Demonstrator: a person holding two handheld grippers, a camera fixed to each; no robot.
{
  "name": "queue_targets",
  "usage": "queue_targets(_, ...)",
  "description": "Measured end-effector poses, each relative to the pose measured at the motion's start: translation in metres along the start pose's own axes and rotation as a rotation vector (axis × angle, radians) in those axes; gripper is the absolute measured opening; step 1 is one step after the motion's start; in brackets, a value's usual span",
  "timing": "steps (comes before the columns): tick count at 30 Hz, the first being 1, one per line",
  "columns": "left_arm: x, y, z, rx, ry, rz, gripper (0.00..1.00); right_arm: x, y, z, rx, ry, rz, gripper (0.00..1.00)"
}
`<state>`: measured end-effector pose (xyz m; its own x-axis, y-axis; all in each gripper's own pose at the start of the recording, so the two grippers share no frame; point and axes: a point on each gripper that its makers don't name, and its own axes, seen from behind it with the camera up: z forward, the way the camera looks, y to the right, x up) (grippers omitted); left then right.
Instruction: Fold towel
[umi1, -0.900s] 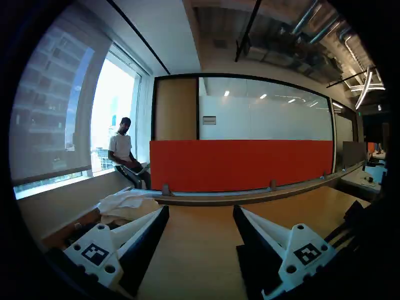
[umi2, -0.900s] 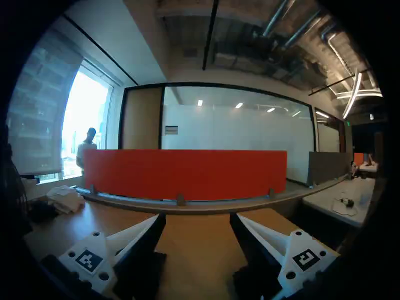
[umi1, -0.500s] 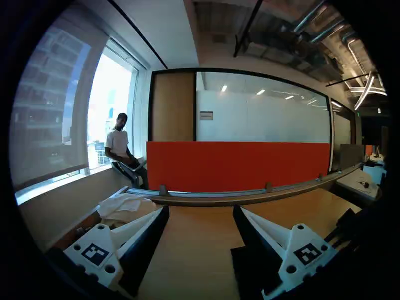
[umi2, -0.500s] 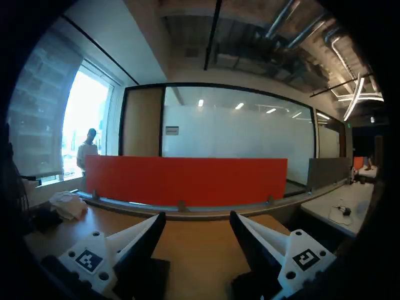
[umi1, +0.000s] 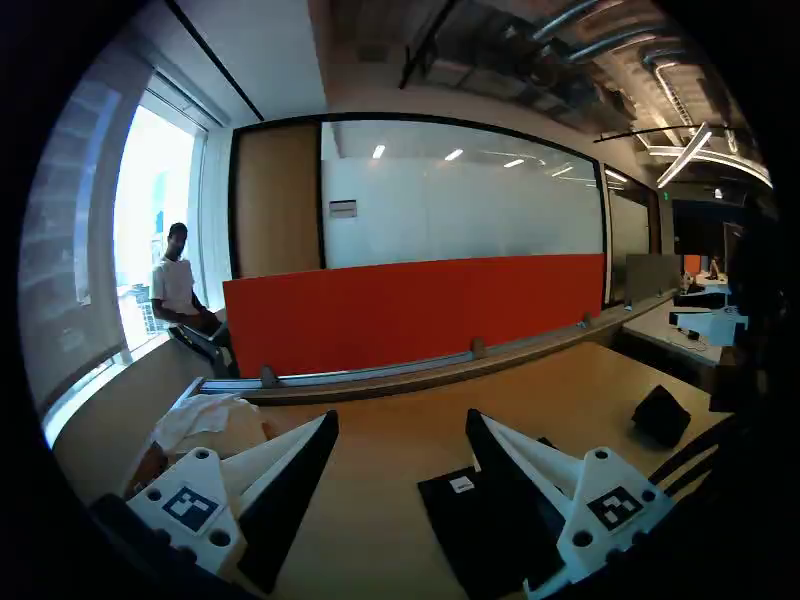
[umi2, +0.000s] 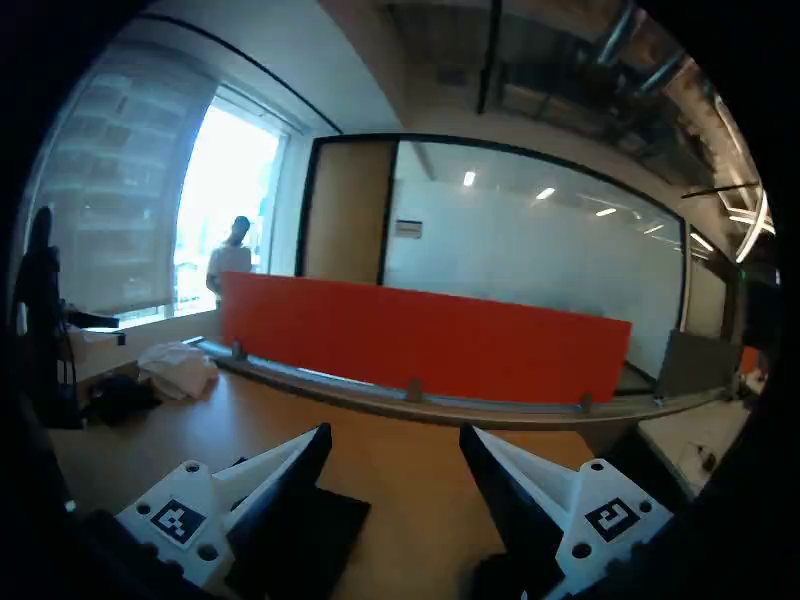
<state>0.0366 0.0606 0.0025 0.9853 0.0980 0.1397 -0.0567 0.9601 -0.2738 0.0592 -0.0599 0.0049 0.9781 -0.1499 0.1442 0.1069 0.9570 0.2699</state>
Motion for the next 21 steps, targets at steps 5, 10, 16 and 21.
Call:
queue_targets(5,-0.007,0.009,0.001,-0.059,-0.038,0.004,0.95,-0.005,-0.016,0.008,0.09,-0.054,-0.046,1.0)
queue_targets(10,-0.024,0.012,0.003,-0.077,-0.075,0.02,0.95,-0.02,-0.022,0.013,0.113,-0.095,-0.07,1.0)
queue_targets(16,-0.051,0.021,0.005,-0.108,-0.115,0.055,0.95,-0.045,-0.031,0.015,0.128,-0.132,-0.079,1.0)
queue_targets(21,-0.076,0.03,0.009,-0.137,-0.152,0.07,0.95,-0.069,-0.04,0.014,0.148,-0.165,-0.081,1.0)
